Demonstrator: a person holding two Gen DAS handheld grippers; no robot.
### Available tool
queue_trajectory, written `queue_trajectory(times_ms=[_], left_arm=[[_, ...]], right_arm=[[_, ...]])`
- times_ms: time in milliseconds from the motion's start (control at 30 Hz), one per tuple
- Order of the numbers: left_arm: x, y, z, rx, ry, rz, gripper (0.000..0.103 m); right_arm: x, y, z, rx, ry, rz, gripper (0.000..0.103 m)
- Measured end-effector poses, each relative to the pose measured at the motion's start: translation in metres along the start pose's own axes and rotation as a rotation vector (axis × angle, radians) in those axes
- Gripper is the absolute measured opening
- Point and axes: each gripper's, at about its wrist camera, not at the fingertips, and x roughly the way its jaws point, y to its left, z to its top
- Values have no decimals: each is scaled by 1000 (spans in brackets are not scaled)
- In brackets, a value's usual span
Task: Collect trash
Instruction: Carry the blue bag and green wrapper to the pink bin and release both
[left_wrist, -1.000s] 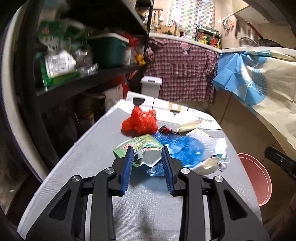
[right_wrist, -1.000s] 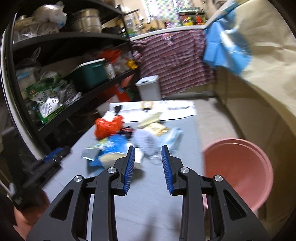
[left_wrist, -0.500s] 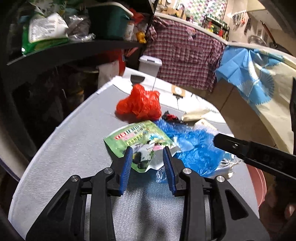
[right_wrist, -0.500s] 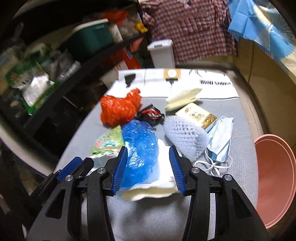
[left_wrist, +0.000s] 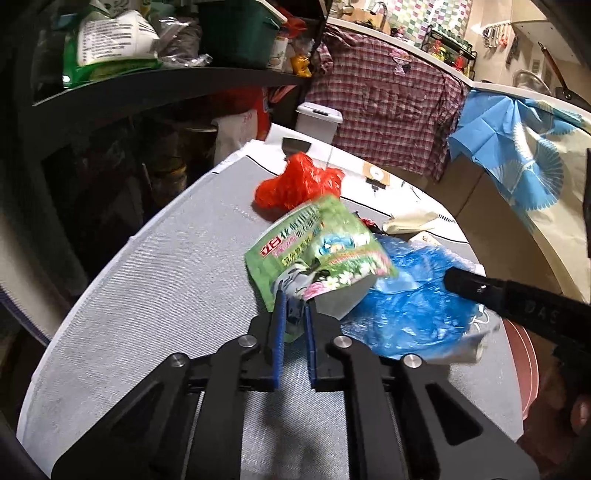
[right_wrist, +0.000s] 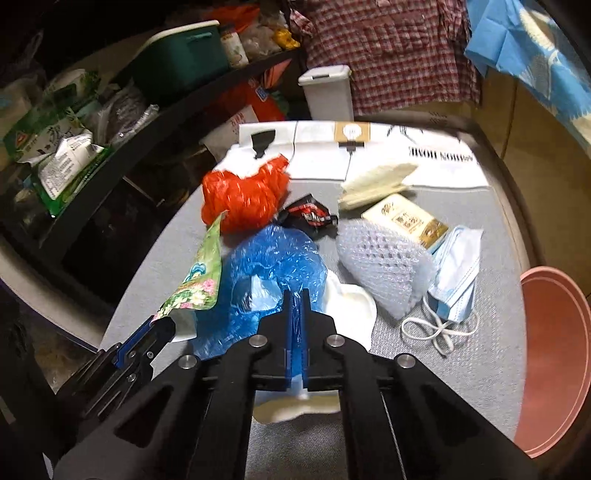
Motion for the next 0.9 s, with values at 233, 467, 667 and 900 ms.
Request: queue_trajectory(times_ms=[233,467,667,900], left_arm=[[-19,5,2,-20,-30,25,0],[-37,-3,2,7,-52,13,0],[-54,-17,-2,51,-65,-3,0],[-66,-35,-9,90,-69,-36,0]], right_arm=[[-34,7,5,-17,-65,8,2],[-69,5,7,-24,-117,-14,2],[-95,-12,-3,4,-151,-34,2],[-121,-39,-16,35,-180,-63,2]])
